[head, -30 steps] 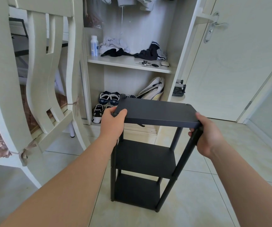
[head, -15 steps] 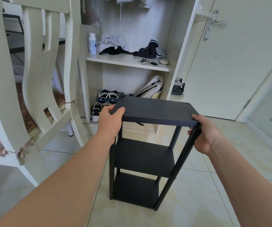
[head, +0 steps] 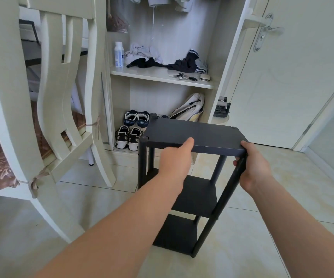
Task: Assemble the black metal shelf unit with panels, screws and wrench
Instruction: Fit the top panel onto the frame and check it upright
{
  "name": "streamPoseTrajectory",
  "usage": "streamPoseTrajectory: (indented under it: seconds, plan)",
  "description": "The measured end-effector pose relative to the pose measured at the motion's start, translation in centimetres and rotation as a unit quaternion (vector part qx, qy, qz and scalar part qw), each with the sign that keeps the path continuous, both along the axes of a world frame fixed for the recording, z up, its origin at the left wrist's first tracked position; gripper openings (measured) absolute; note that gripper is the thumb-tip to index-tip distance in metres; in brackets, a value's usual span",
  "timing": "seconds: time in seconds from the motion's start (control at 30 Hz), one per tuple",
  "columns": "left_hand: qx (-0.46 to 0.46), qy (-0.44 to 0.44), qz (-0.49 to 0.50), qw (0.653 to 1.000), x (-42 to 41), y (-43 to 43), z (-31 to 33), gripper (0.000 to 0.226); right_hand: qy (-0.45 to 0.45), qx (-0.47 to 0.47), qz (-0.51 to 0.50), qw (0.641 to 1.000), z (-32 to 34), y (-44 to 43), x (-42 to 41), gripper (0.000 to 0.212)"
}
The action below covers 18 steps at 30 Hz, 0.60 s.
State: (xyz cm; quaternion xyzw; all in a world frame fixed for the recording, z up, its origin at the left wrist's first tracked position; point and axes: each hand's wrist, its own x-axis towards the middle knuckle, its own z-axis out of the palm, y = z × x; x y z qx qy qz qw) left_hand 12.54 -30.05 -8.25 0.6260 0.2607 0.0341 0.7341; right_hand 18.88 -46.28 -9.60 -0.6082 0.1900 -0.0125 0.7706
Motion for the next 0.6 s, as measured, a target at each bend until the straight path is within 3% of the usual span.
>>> streamPoseTrajectory:
  seconds: [0.07, 0.13, 0.23, 0.37, 0.5, 0.6]
  plan:
    - [-0.053, 0.054, -0.093, 0.993, 0.1, -0.3, -0.2, 0.05, 0.002, -0.003, 0.003, 1.0, 0.0, 0.1, -0.4, 0.019]
    - [-0.06, 0.035, -0.106, 0.992, 0.7, -0.1, -0.5, 0.048, 0.004, -0.003, 0.007, 1.0, -0.1, 0.1, -0.8, 0.019]
    - [-0.065, 0.01, -0.082, 0.994, 1.3, 0.1, -0.7, 0.032, 0.001, 0.008, 0.031, 0.999, -0.3, -0.3, -1.4, 0.015]
    - [-0.1, -0.012, -0.056, 0.993, 2.2, 1.4, -0.7, 0.019, 0.025, 0.004, 0.146, 0.989, -0.2, -0.8, -2.0, 0.016]
    - [-0.084, -0.047, -0.004, 0.995, 3.4, 2.8, -1.2, 0.029, 0.038, -0.005, 0.263, 0.964, 0.1, -0.5, -2.9, 0.028]
    - [-0.09, -0.053, 0.034, 0.994, 3.8, 2.2, -1.6, 0.033, 0.041, -0.016, 0.279, 0.959, 0.2, -0.4, -3.1, 0.047]
